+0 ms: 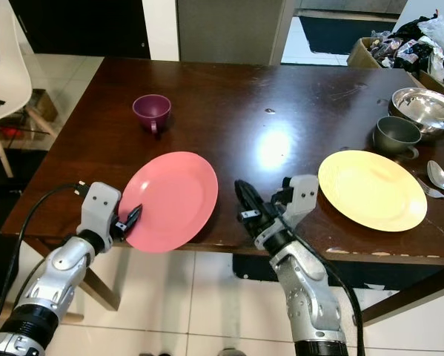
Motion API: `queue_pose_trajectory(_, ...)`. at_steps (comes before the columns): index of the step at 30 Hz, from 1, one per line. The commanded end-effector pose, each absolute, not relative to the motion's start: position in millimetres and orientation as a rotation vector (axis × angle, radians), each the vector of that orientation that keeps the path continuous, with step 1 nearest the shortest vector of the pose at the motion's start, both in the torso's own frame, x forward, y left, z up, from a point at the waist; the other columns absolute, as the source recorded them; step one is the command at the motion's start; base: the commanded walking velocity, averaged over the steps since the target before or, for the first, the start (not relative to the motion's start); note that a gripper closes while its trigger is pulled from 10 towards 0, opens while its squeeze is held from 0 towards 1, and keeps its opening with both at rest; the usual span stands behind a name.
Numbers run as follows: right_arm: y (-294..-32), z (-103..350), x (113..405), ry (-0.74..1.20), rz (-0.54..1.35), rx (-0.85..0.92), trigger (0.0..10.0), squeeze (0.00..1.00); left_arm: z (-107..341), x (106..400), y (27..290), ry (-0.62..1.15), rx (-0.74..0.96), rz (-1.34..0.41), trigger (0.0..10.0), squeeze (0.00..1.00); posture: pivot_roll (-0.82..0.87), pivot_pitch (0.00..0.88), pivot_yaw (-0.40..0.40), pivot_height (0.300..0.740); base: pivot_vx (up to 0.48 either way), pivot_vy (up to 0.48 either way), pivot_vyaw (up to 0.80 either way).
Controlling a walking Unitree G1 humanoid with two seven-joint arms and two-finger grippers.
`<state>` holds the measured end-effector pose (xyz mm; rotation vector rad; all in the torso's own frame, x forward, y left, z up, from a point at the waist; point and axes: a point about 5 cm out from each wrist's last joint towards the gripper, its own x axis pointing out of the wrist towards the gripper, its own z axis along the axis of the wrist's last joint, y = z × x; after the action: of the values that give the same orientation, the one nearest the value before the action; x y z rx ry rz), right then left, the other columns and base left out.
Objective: Setting the table
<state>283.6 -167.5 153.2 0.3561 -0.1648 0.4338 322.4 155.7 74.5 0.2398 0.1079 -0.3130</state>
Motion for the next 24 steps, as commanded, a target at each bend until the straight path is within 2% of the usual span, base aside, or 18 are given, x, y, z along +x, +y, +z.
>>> queue_pose_trajectory(1,-173,153,280,-0.162,0.414,0.371,10.0,1.00,36,303,168,0.300,0.257,-0.303,10.0,0.00,-0.13,0.060,0.072,0.740,0.000,0.000,0.00)
queue_pose_trajectory(5,-178,151,274,-0.155,0.407,0.367,10.0,1.00,36,303,168,0.299,0.258,-0.305,10.0,0.00,-0.13,0.060,0.072,0.740,0.000,0.000,0.00)
queue_pose_trajectory(7,-177,150,271,-0.148,0.431,0.429,10.0,1.00,36,303,168,0.299,0.258,-0.306,10.0,0.00,-0.13,0.060,0.077,0.740,0.000,0.000,0.00)
queue_pose_trajectory(11,-165,144,270,-0.100,0.522,0.514,10.0,1.00,36,303,167,0.298,0.259,-0.307,10.0,0.00,-0.13,0.058,0.078,0.740,0.000,0.000,0.00)
queue_pose_trajectory(13,-149,130,271,-0.022,0.595,0.559,10.0,1.00,37,304,168,0.294,0.259,-0.305,10.0,0.00,-0.12,0.057,0.075,0.740,0.000,0.000,0.00)
queue_pose_trajectory(22,-143,124,276,0.020,0.601,0.540,10.0,1.00,37,303,169,0.292,0.257,-0.297,10.0,0.00,-0.12,0.060,0.070,0.740,0.000,0.000,0.00)
queue_pose_trajectory(23,-145,120,278,0.040,0.581,0.540,10.0,0.24,37,303,169,0.293,0.257,-0.297,10.0,0.00,-0.11,0.061,0.070,0.740,0.000,0.000,0.00)
queue_pose_trajectory(24,-146,116,279,0.055,0.569,0.540,10.0,0.24,37,303,169,0.293,0.256,-0.297,10.0,0.00,-0.11,0.061,0.070,0.740,0.000,0.000,0.00)
